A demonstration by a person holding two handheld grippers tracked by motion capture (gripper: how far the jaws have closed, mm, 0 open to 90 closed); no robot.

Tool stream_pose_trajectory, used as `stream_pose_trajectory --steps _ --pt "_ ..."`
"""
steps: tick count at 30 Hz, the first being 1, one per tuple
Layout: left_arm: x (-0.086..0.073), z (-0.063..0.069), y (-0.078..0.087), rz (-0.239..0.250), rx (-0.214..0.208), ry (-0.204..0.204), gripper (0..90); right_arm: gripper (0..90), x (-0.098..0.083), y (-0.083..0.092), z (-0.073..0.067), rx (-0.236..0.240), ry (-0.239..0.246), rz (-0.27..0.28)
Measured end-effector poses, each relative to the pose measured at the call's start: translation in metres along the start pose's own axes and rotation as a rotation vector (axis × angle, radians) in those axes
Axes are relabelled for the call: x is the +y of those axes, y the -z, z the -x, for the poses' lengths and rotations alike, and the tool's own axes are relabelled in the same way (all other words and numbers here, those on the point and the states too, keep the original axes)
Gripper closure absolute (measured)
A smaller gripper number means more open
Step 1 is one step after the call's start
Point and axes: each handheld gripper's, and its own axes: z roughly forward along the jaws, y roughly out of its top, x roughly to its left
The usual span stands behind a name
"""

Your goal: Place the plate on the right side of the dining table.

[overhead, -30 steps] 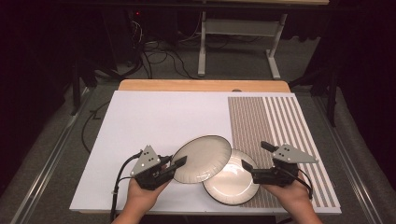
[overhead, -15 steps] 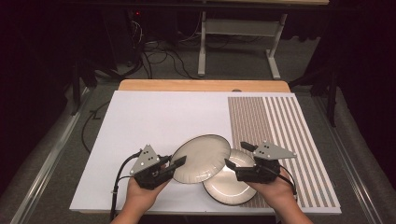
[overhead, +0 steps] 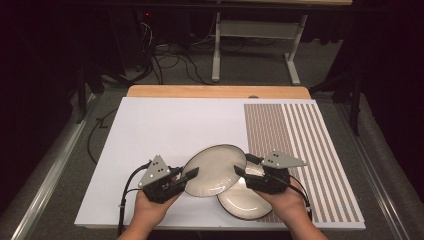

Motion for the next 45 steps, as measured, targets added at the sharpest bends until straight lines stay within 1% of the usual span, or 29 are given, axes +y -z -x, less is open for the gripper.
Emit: stream_pose_trajectory --steps 1,3,7,8,9,10,13,17,18,19,21,23,24,28,29,32,33,36,38,41,43,44,45 --pt "0.000 0.000 0.000 0.001 -0.001 0.002 75.6 50.9 -0.002 -0.002 0.000 0.015 -0.013 -0.010" --pt "-0.001 -0.001 0.000 0.004 -0.001 0.008 75.6 55.3 -0.003 -0.004 -0.001 0.012 -0.004 -0.013" --pt "-0.002 -0.002 0.000 0.006 -0.003 0.012 75.5 62.6 -0.004 -0.006 0.000 0.021 -0.029 -0.008" --pt "-0.002 -0.002 0.000 0.006 -0.003 0.012 75.5 62.6 -0.004 -0.006 0.000 0.021 -0.029 -0.008" --pt "-0.002 -0.002 0.000 0.008 -0.006 0.015 75.6 65.7 -0.004 -0.006 0.002 0.028 -0.056 -0.007" --pt "-0.002 -0.003 0.000 0.009 -0.007 0.015 75.6 67.0 -0.004 -0.007 0.003 0.037 -0.062 -0.003" --pt "-0.003 -0.003 0.000 0.010 -0.010 0.019 75.6 71.1 -0.005 -0.009 0.004 0.045 -0.062 -0.008" --pt "-0.003 -0.004 0.000 0.010 -0.012 0.026 75.6 77.5 -0.006 -0.011 0.003 0.051 -0.076 -0.014" --pt "-0.003 -0.005 0.000 0.011 -0.013 0.030 75.6 77.5 -0.006 -0.011 0.003 0.051 -0.076 -0.014" --pt "-0.004 -0.005 0.000 0.011 -0.015 0.036 75.7 80.6 -0.006 -0.012 0.005 0.048 -0.081 -0.010" --pt "-0.004 -0.006 -0.001 0.013 -0.016 0.063 75.8 81.4 -0.006 -0.012 0.007 0.057 -0.101 -0.015" --pt "-0.004 -0.006 -0.001 0.013 -0.015 0.066 75.9 82.0 -0.006 -0.012 0.007 0.061 -0.103 -0.016" --pt "-0.004 -0.005 0.000 0.013 -0.017 0.079 76.1 82.3 -0.006 -0.012 0.007 0.063 -0.107 -0.018" --pt "-0.002 -0.003 0.000 0.009 -0.010 0.086 76.1 83.4 -0.005 -0.009 0.008 0.075 -0.108 -0.022" --pt "-0.001 -0.001 0.000 -0.003 -0.001 0.093 75.9 84.1 -0.005 -0.006 0.008 0.079 -0.105 -0.018" --pt "0.000 0.002 -0.001 -0.014 0.003 0.084 75.8 84.2 -0.002 -0.001 0.007 0.067 -0.095 -0.016" --pt "0.003 0.003 -0.003 -0.021 -0.001 0.078 75.8 84.4 -0.002 0.001 0.008 0.067 -0.096 -0.012" --pt "0.010 0.004 -0.006 -0.019 -0.006 0.072 75.5 84.9 0.002 0.007 0.011 0.062 -0.085 0.003" --pt "0.012 0.004 -0.008 -0.017 -0.010 0.071 75.2 85.1 0.006 0.013 0.012 0.045 -0.077 0.012" --pt "0.023 0.003 -0.020 -0.031 -0.032 0.076 74.8 85.5 0.010 0.020 0.017 0.026 -0.066 0.025" --pt "0.028 0.003 -0.028 -0.035 -0.040 0.074 74.8 85.4 0.013 0.025 0.022 0.007 -0.060 0.022" --pt "0.028 0.003 -0.028 -0.035 -0.040 0.074 74.8 85.4 0.013 0.025 0.022 0.007 -0.060 0.022" --pt "0.034 0.005 -0.035 -0.038 -0.043 0.065 74.8 85.4 0.014 0.029 0.029 -0.004 -0.054 0.030"
